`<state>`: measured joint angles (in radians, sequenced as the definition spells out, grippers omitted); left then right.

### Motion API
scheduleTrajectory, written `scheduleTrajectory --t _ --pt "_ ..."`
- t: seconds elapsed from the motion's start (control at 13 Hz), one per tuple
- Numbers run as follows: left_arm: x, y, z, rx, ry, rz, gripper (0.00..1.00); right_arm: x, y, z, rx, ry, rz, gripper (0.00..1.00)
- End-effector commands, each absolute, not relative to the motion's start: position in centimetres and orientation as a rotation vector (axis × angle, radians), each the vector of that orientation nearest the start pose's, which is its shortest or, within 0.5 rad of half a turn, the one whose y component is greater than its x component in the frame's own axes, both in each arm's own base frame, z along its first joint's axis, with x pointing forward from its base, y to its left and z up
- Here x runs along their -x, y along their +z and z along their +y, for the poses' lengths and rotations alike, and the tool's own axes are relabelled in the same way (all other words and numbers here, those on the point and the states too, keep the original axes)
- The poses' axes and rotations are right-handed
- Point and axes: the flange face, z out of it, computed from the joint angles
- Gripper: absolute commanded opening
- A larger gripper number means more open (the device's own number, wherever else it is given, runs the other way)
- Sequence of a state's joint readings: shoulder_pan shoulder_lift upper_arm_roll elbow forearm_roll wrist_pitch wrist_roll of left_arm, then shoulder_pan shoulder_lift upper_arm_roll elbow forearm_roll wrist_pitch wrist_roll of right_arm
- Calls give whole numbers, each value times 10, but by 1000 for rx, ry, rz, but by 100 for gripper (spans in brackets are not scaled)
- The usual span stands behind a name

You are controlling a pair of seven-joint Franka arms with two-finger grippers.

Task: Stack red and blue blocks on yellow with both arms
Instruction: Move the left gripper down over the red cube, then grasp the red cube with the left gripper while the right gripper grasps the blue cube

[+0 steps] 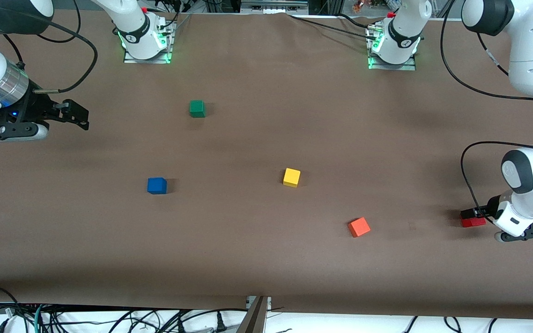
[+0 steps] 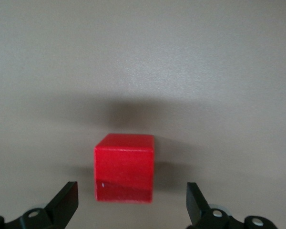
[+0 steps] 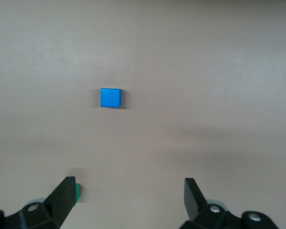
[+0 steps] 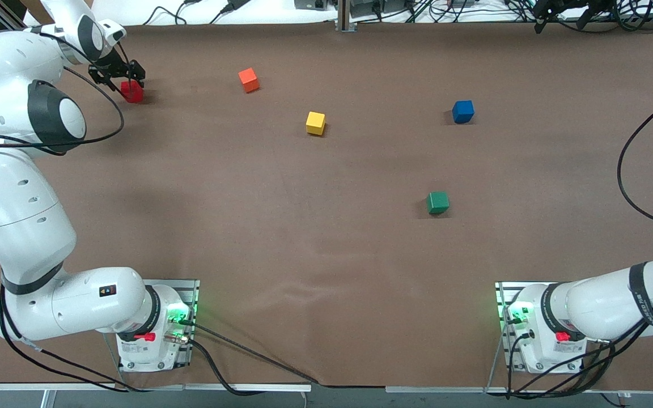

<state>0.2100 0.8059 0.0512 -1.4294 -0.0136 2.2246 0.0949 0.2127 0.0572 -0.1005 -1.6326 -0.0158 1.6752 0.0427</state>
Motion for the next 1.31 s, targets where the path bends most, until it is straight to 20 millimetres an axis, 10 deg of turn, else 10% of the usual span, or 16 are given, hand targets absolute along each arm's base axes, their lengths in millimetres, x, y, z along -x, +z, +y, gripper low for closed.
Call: scheduleTrajectory --t 0.0,0.23,0.46,0.77,0.92,1.23 --pt "-698 206 184 3136 -16 -206 100 -575 580 68 3167 16 -130 100" --pt "-700 197 184 3163 -50 -257 100 -580 569 78 3168 25 -186 100" --pt "-701 198 182 3169 -52 -258 13 -595 530 101 3182 141 -284 100" --pt "-719 232 155 3178 -101 -216 0 -613 472 96 3153 279 -383 100" --pt "-734 269 89 3194 -74 -61 0 -625 440 103 3110 289 -362 100" --pt "-726 325 -113 3196 -21 210 0 -653 333 92 3032 173 -178 100"
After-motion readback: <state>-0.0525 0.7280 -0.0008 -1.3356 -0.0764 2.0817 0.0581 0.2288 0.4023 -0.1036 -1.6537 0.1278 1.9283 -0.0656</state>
